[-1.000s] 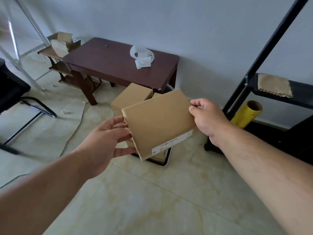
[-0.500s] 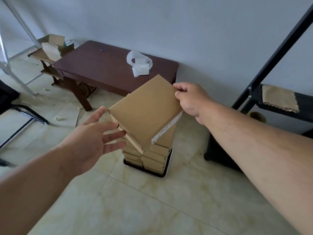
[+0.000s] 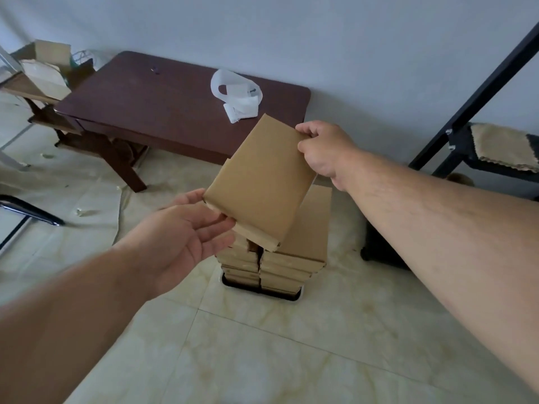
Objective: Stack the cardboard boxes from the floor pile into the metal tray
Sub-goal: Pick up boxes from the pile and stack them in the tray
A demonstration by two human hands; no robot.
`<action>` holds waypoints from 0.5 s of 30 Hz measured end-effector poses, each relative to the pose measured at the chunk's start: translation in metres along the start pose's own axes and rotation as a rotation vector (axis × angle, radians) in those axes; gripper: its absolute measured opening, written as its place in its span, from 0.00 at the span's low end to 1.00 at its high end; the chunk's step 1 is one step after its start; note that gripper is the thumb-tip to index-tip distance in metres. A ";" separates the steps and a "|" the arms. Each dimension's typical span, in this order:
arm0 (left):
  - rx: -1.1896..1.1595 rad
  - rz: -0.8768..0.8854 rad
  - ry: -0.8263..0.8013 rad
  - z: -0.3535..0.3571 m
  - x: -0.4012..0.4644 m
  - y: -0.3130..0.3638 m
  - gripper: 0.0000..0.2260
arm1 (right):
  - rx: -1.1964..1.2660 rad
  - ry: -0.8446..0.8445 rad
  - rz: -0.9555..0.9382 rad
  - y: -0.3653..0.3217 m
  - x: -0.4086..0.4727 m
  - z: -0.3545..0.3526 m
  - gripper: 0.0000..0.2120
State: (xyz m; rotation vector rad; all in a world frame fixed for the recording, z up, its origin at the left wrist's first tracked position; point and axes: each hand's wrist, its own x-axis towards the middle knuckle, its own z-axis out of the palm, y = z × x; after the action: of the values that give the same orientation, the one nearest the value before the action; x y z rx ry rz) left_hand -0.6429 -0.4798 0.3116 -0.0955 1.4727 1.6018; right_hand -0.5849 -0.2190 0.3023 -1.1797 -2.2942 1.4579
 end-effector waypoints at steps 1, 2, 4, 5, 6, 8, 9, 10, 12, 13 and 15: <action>-0.002 -0.011 -0.016 -0.002 0.004 0.004 0.21 | -0.015 0.007 0.008 -0.002 0.006 0.004 0.24; 0.005 -0.023 -0.028 -0.003 0.008 0.007 0.19 | -0.039 0.013 0.011 -0.003 0.011 0.007 0.24; 0.025 -0.050 -0.053 -0.005 0.016 0.011 0.15 | -0.092 0.028 0.022 -0.003 0.022 0.010 0.24; 0.030 -0.062 -0.068 -0.006 0.021 0.013 0.15 | -0.112 0.032 0.032 -0.002 0.027 0.012 0.24; 0.033 -0.071 -0.085 -0.008 0.025 0.014 0.14 | -0.132 0.035 0.037 -0.002 0.032 0.014 0.24; 0.039 -0.089 -0.108 -0.011 0.032 0.014 0.14 | -0.171 0.035 0.046 -0.002 0.040 0.019 0.24; 0.040 -0.097 -0.115 -0.013 0.035 0.013 0.14 | -0.189 0.028 0.050 -0.001 0.043 0.021 0.25; 0.036 -0.109 -0.115 -0.014 0.038 0.012 0.14 | -0.206 0.021 0.049 0.000 0.045 0.023 0.25; 0.031 -0.130 -0.112 -0.016 0.043 0.008 0.13 | -0.238 0.005 0.044 0.002 0.047 0.029 0.25; 0.033 -0.138 -0.114 -0.018 0.045 0.006 0.13 | -0.253 -0.001 0.042 0.003 0.049 0.031 0.25; 0.041 -0.151 -0.120 -0.021 0.048 0.003 0.13 | -0.271 -0.009 0.044 0.007 0.050 0.036 0.25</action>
State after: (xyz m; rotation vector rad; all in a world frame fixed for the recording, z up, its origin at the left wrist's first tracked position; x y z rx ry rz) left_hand -0.6824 -0.4698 0.2788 -0.0836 1.3719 1.4309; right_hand -0.6334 -0.2070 0.2660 -1.3007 -2.5491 1.1940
